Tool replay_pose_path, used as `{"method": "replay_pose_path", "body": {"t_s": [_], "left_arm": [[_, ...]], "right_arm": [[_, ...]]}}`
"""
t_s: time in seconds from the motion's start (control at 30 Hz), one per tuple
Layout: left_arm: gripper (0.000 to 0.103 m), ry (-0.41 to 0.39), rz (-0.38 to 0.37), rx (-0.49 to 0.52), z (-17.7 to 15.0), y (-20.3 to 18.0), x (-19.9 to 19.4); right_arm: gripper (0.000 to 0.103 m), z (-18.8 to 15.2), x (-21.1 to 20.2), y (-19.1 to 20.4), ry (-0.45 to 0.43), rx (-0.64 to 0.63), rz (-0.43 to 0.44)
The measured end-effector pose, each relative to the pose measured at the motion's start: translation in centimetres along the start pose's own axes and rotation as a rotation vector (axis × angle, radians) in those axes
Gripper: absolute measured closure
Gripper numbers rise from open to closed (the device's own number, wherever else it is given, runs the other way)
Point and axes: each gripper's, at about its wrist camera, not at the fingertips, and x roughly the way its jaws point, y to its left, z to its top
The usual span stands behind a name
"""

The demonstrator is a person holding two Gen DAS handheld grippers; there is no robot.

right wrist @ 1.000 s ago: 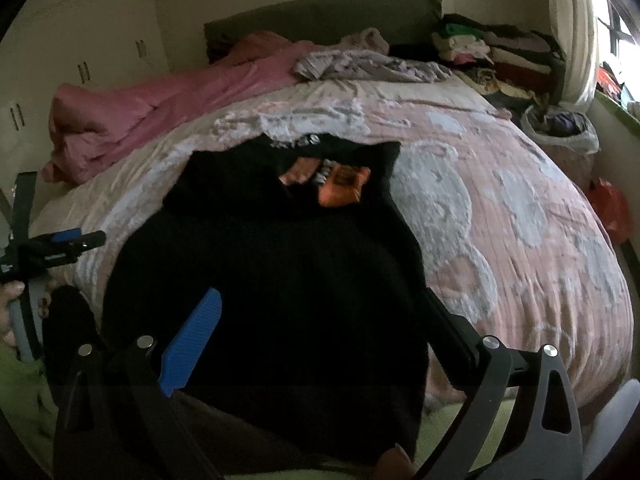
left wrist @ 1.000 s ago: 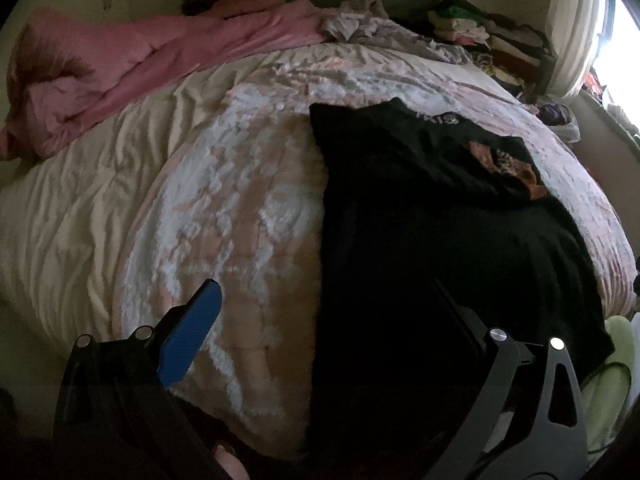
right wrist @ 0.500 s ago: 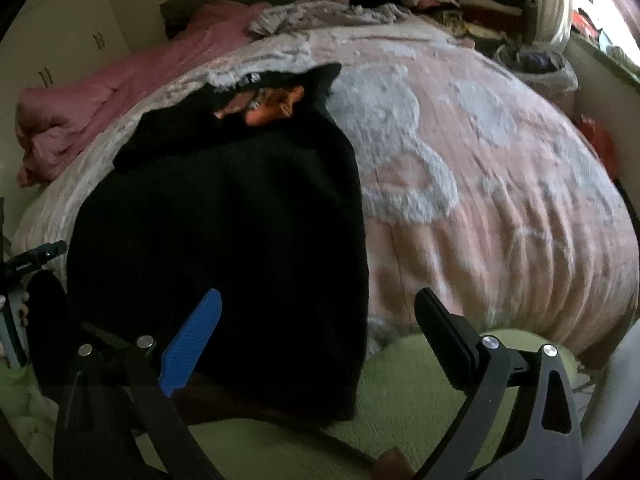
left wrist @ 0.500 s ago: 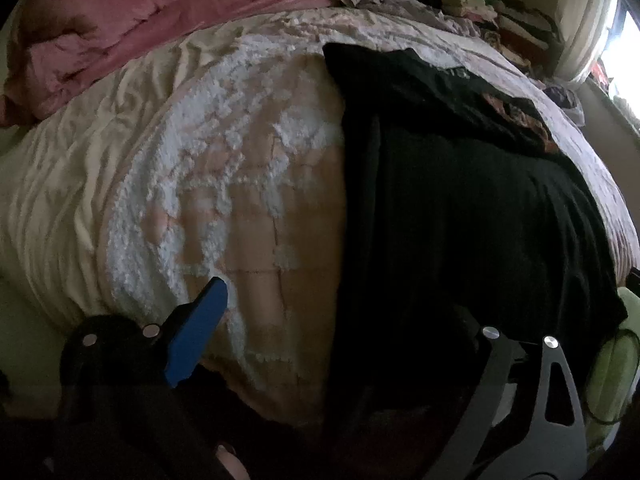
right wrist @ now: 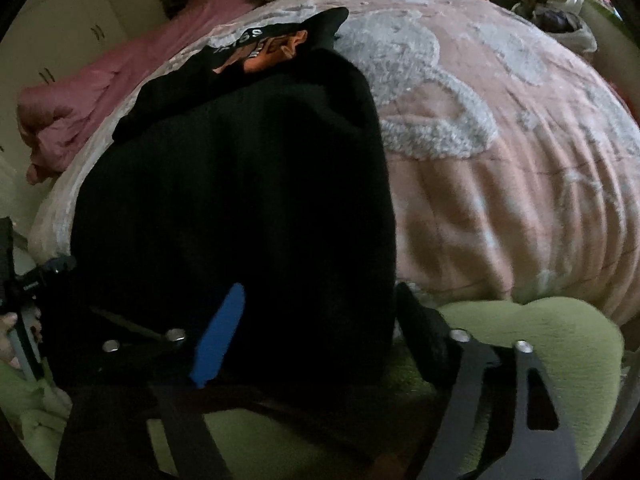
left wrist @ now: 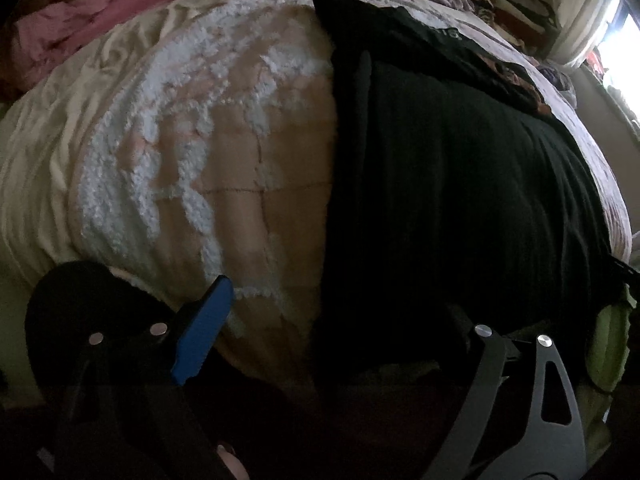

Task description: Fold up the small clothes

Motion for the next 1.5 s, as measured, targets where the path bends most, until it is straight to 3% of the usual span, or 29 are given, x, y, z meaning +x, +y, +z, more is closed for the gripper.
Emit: {"method": "replay_pose_path", "body": {"t_s": [0.13, 0.2, 0.23, 0.33, 0.37, 0.43, 0.53, 0.57, 0.6, 0.7, 0.83, 0.9, 1.07, 1.5], "left_arm": [[0.028, 0.030, -0.014, -0.005, -0.5, -0.1, 0.5], [0.042, 0.043, -0.022, -0.004, -0.8, -0.2, 0.9], [0.043, 0.049, -0.024, -0.004, -0.9, -0.3, 1.0], [0.045, 0.059, -0.033, -0.017, -0.9, -0.1, 1.4], [0.046, 0.060, -0.033, -0.017, -0.9, -0.2, 1.4], [0.051, 0.058, -0.031, -0.009, -0.9, -0.3, 1.5], [0.065, 0.053, -0.021, 0.001, -0.9, -0.5, 1.3], [0.072, 0.052, -0.020, 0.001, -0.7, -0.8, 1.4], [0.078, 0.051, -0.020, 0.003, -0.7, -0.9, 1.4], [0.090, 0.045, -0.024, 0.011, -0.4, -1.0, 1.0], [0.100, 0.039, -0.054, -0.003, -0.3, -0.7, 0.1], [0.100, 0.025, -0.094, -0.010, -0.1, -0.6, -0.8], [0.100, -0.040, -0.106, 0.011, 1.1, -0.8, -3.3], [0.100, -0.199, -0.165, -0.031, 8.6, -0.4, -7.1]], "right_arm": [[0.069, 0.1, -0.5, 0.0, -0.022, -0.016, 0.011], [0.082, 0.0, -0.8, 0.1, -0.036, -0.026, 0.018], [0.084, 0.0, -0.9, 0.0, -0.040, -0.028, 0.018], [0.083, 0.1, -0.8, 0.1, -0.036, -0.031, 0.005], [0.080, 0.1, -0.6, 0.0, -0.033, -0.026, -0.004], [0.063, 0.2, -0.1, -0.4, -0.014, -0.007, -0.004], [0.059, 0.1, 0.3, -0.4, -0.005, -0.007, -0.004], [0.062, 0.2, 0.2, -0.3, -0.006, -0.011, -0.002], [0.075, 0.2, 0.1, -0.3, -0.013, -0.018, 0.005], [0.095, 0.3, -0.8, -0.2, -0.046, -0.027, 0.024], [0.095, 0.6, -2.1, 0.3, -0.088, -0.047, 0.043], [0.096, 1.0, -2.9, 0.4, -0.117, -0.051, 0.052], [0.096, 2.1, -4.7, 0.8, -0.176, -0.057, 0.084], [0.096, 7.5, -7.8, 1.6, -0.293, -0.052, 0.135]]}}
